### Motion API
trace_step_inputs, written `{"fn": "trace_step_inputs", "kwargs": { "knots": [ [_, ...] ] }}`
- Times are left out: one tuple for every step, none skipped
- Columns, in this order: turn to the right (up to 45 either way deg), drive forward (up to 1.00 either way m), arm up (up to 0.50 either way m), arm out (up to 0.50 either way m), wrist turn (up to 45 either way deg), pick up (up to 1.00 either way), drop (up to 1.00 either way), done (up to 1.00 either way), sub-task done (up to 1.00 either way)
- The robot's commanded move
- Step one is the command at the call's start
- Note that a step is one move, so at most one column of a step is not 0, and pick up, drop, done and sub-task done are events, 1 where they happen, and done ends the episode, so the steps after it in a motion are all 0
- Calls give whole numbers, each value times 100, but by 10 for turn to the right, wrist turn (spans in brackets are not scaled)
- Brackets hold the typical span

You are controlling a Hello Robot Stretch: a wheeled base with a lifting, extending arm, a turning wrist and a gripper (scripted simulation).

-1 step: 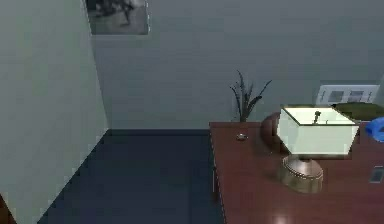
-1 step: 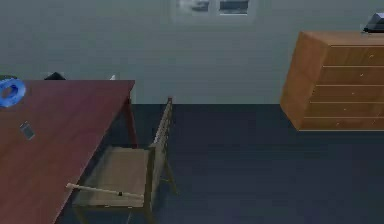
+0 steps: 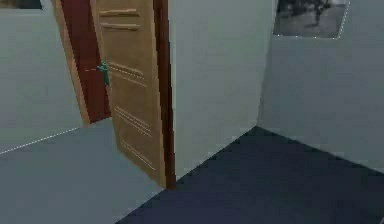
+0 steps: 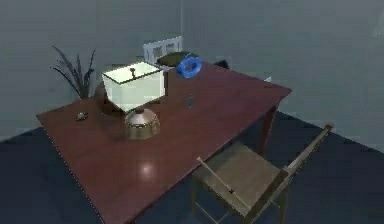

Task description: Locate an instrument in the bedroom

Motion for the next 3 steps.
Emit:
{"fn": "trace_step_inputs", "kwargs": {
  "knots": [
    [-450,0,0,0,0,0,0,0,0],
    [-450,0,0,0,0,0,0,0,0],
    [-60,0,0,0,0,0,0,0,0]
  ]
}}
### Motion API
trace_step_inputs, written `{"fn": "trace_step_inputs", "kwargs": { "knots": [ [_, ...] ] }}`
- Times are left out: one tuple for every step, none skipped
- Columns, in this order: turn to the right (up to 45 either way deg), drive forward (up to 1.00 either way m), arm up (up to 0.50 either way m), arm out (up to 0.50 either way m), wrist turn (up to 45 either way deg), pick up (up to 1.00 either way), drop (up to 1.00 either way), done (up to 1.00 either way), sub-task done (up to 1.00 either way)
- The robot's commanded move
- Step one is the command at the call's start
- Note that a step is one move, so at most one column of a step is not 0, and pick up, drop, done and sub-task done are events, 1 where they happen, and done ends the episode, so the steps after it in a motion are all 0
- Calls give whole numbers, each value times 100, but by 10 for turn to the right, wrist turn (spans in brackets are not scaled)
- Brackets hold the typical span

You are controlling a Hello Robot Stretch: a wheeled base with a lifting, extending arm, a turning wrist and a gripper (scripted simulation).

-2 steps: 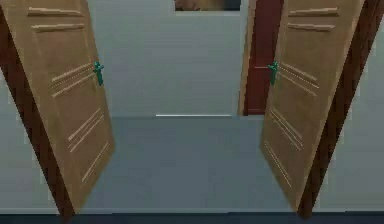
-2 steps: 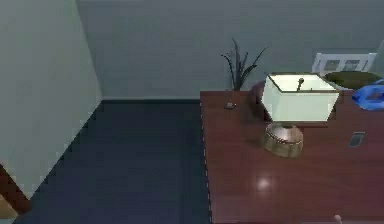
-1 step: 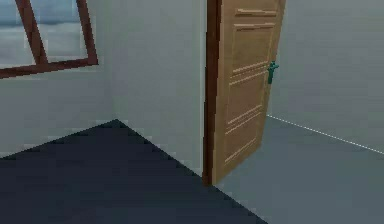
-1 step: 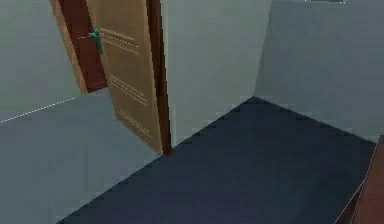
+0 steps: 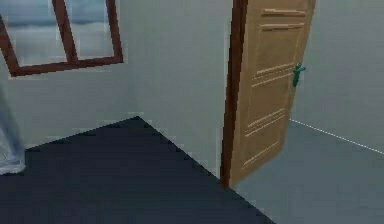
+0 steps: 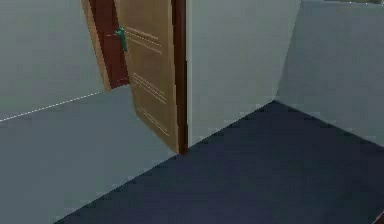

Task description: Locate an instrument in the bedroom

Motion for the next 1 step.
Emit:
{"fn": "trace_step_inputs", "kwargs": {
  "knots": [
    [0,15,0,0,0,0,0,0,0]
  ]
}}
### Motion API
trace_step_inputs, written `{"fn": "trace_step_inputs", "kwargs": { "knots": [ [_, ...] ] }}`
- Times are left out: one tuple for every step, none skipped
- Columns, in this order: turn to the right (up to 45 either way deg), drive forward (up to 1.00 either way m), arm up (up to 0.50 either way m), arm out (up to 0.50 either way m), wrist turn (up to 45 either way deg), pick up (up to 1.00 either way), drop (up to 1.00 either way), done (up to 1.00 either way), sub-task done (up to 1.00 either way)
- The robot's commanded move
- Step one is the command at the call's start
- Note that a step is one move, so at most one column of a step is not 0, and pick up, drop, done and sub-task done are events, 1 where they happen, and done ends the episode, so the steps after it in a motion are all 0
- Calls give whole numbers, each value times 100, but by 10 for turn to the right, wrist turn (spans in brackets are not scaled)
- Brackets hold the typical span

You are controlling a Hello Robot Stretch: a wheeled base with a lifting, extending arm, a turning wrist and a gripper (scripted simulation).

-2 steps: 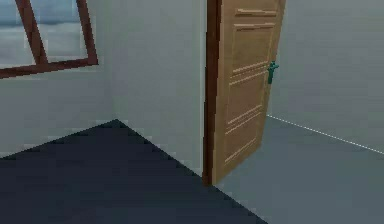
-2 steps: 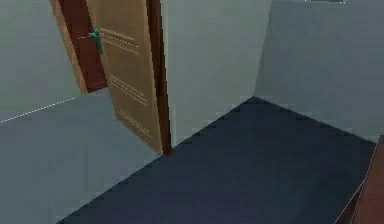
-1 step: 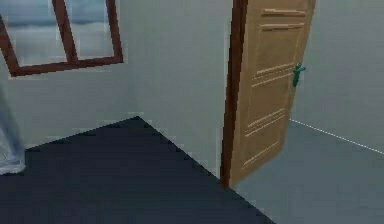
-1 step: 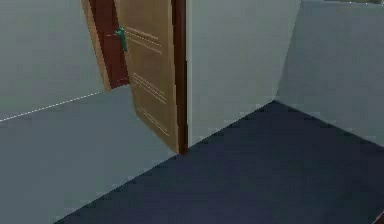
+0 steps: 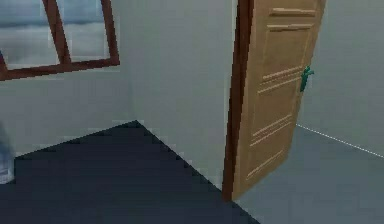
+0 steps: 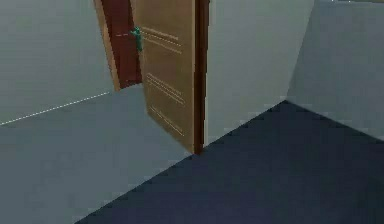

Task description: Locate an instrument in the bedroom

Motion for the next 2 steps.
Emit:
{"fn": "trace_step_inputs", "kwargs": {
  "knots": [
    [-450,0,0,0,0,0,0,0,0],
    [-390,0,0,0,0,0,0,0,0]
  ]
}}
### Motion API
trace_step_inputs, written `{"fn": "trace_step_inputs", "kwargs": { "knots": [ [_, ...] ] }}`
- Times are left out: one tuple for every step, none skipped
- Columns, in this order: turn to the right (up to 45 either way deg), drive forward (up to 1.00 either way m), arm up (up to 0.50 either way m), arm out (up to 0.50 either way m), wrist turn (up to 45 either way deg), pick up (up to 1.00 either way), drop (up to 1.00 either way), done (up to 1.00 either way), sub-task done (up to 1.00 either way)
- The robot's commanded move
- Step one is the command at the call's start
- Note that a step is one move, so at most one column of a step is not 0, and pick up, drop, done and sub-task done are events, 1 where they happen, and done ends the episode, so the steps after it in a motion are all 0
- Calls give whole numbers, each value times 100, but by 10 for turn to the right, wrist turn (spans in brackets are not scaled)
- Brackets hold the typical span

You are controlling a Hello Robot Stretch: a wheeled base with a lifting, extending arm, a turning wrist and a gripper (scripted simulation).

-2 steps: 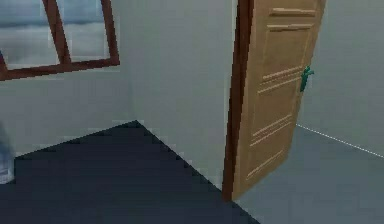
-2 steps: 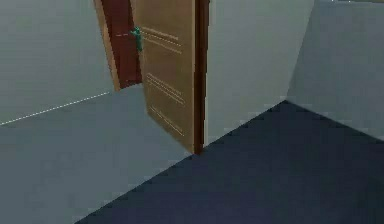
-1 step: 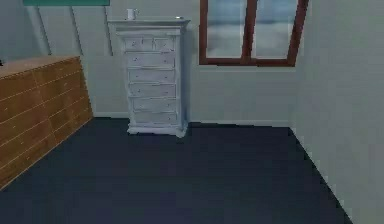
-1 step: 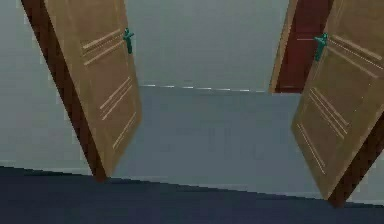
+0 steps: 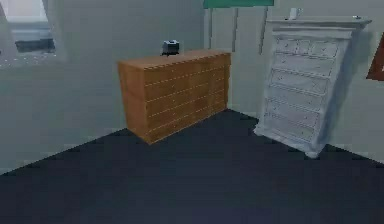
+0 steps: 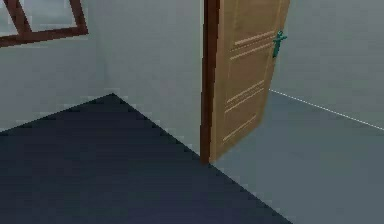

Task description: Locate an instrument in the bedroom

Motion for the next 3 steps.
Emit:
{"fn": "trace_step_inputs", "kwargs": {
  "knots": [
    [0,100,0,0,0,0,0,0,0],
    [-30,0,0,0,0,0,0,0,0],
    [0,95,0,0,0,0,0,0,0]
  ]
}}
